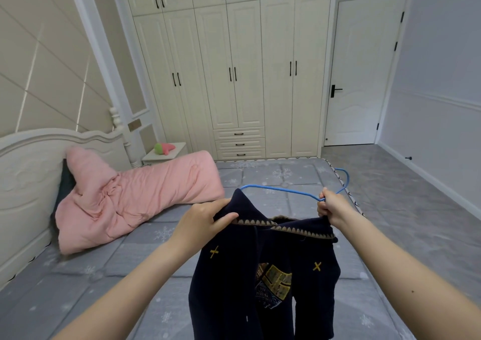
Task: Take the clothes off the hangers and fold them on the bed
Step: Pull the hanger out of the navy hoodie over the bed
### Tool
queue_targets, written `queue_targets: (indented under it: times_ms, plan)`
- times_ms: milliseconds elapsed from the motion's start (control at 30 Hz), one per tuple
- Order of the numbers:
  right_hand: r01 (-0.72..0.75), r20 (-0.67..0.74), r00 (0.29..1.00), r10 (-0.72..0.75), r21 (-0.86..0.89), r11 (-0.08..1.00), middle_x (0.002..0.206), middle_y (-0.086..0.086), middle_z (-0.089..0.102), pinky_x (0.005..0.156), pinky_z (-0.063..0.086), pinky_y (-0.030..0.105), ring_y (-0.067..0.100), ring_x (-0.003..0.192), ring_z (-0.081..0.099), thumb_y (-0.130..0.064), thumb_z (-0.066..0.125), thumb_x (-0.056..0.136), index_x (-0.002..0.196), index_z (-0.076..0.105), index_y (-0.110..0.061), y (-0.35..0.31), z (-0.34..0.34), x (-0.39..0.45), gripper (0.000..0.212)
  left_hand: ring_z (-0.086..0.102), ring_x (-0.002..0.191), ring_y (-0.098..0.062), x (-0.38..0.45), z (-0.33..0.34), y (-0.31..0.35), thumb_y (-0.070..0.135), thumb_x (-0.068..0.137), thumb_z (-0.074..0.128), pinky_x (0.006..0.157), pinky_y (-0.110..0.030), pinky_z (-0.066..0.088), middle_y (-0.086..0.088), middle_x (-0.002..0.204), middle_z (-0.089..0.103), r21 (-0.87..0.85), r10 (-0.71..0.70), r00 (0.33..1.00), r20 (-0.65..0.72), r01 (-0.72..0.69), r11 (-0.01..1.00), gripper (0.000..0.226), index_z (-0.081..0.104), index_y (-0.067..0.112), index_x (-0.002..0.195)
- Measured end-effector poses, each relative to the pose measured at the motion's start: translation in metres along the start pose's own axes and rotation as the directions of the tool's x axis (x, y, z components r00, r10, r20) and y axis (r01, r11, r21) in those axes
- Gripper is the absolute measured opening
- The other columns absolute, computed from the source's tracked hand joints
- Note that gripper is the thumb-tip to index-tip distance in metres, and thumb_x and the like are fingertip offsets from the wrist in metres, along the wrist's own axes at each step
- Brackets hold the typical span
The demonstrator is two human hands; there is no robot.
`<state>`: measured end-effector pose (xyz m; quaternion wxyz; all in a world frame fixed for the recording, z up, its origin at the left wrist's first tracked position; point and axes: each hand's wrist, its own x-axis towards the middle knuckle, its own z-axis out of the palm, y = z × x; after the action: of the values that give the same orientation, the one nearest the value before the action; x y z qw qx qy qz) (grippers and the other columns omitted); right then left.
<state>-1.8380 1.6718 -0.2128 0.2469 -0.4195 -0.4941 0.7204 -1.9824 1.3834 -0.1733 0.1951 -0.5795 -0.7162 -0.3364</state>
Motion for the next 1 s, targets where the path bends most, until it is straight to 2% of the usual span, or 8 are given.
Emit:
queue_targets:
  times_ms: [100, 167, 233, 400, 667, 733, 833, 1000]
  plan:
    - [-0.114, 0.034, 0.993, 0.109, 0.247, 0.962, 0.026, -0.004, 0.019, 0.034, 0.018, 0.019, 0.010, 0.021, 0.016, -0.019, 0.017, 0.100, 0.063, 0.022, -0.019, -0.004, -0.011, 0.005, 0.037, 0.068, 0.073, -0.013, -0.009, 0.002, -0.011, 0.046, 0.084, 0.052, 0.058, -0.034, 0.053, 0.008, 0.084, 0.073, 0.021, -0.042, 0.999, 0.033, 0.041, 0.999, 0.033, 0.069, 0.024, 0.102]
    - [-0.137, 0.064, 0.990, 0.122, 0.320, 0.937, 0.027, -0.003, 0.021, 0.040, 0.018, 0.019, 0.009, 0.021, 0.017, -0.023, 0.019, 0.101, 0.063, 0.022, -0.020, -0.008, -0.012, 0.004, 0.038, 0.069, 0.073, -0.017, -0.015, 0.004, -0.016, 0.047, 0.083, 0.051, 0.059, -0.035, 0.053, 0.007, 0.083, 0.073, 0.037, -0.075, 0.997, 0.030, 0.074, 0.997, 0.036, 0.070, 0.022, 0.101]
    - [-0.110, 0.106, 0.991, 0.077, 0.355, 0.928, 0.028, -0.003, 0.021, 0.047, 0.015, 0.020, 0.008, 0.023, 0.018, -0.024, 0.021, 0.101, 0.066, 0.023, -0.020, -0.014, -0.001, -0.004, 0.036, 0.068, 0.070, -0.018, -0.016, 0.009, -0.016, 0.049, 0.083, 0.050, 0.057, -0.035, 0.052, 0.005, 0.079, 0.072, 0.055, -0.097, 0.995, 0.029, 0.096, 0.994, 0.040, 0.070, 0.020, 0.100]
    - [-0.052, 0.182, 0.981, -0.063, 0.569, 0.821, 0.030, -0.003, 0.020, 0.042, 0.021, 0.017, 0.008, 0.025, 0.020, -0.026, 0.023, 0.101, 0.063, 0.022, -0.020, -0.044, 0.022, -0.030, 0.038, 0.069, 0.074, -0.021, -0.015, 0.028, -0.014, 0.058, 0.080, 0.044, 0.059, -0.036, 0.052, 0.003, 0.081, 0.073, 0.092, -0.185, 0.976, 0.117, 0.174, 0.980, 0.049, 0.071, 0.021, 0.099]
    - [0.128, -0.004, 0.987, -0.159, 0.614, 0.779, 0.034, -0.007, 0.024, 0.036, 0.021, 0.015, 0.008, 0.028, 0.021, -0.041, 0.027, 0.102, 0.071, 0.031, -0.020, -0.065, -0.022, -0.029, 0.037, 0.068, 0.075, -0.020, -0.017, 0.051, -0.016, 0.060, 0.079, 0.045, 0.057, -0.035, 0.049, 0.002, 0.081, 0.072, 0.144, -0.248, 0.951, 0.182, 0.224, 0.964, 0.051, 0.071, 0.021, 0.098]
    - [0.182, -0.089, 0.983, -0.161, 0.571, 0.801, 0.034, -0.008, 0.027, 0.037, 0.021, 0.016, 0.007, 0.029, 0.022, -0.046, 0.029, 0.100, 0.071, 0.033, -0.020, -0.061, -0.043, -0.024, 0.039, 0.068, 0.080, -0.023, -0.013, 0.058, -0.011, 0.050, 0.083, 0.057, 0.059, -0.034, 0.048, 0.001, 0.083, 0.073, 0.163, -0.263, 0.949, 0.174, 0.235, 0.958, 0.037, 0.071, 0.020, 0.100]
    - [0.267, -0.208, 0.957, -0.201, 0.364, 0.892, 0.033, -0.008, 0.036, 0.038, 0.022, 0.015, 0.004, 0.029, 0.029, -0.045, 0.036, 0.099, 0.071, 0.044, -0.017, -0.047, -0.074, -0.017, 0.040, 0.066, 0.088, -0.026, -0.004, 0.071, -0.002, 0.036, 0.086, 0.066, 0.064, -0.033, 0.045, -0.001, 0.092, 0.073, 0.173, -0.283, 0.943, 0.174, 0.254, 0.952, 0.025, 0.071, 0.020, 0.104]
    - [0.129, -0.174, 0.975, -0.139, -0.068, 0.989, 0.051, 0.002, 0.047, 0.037, 0.029, 0.012, 0.005, 0.032, 0.038, -0.016, 0.050, 0.095, 0.071, 0.053, -0.015, 0.027, -0.115, 0.004, 0.024, 0.066, 0.089, -0.026, 0.004, 0.096, 0.009, 0.036, 0.086, 0.064, 0.067, -0.033, 0.046, -0.003, 0.092, 0.073, 0.129, -0.333, 0.924, 0.190, 0.313, 0.941, 0.024, 0.071, 0.020, 0.102]
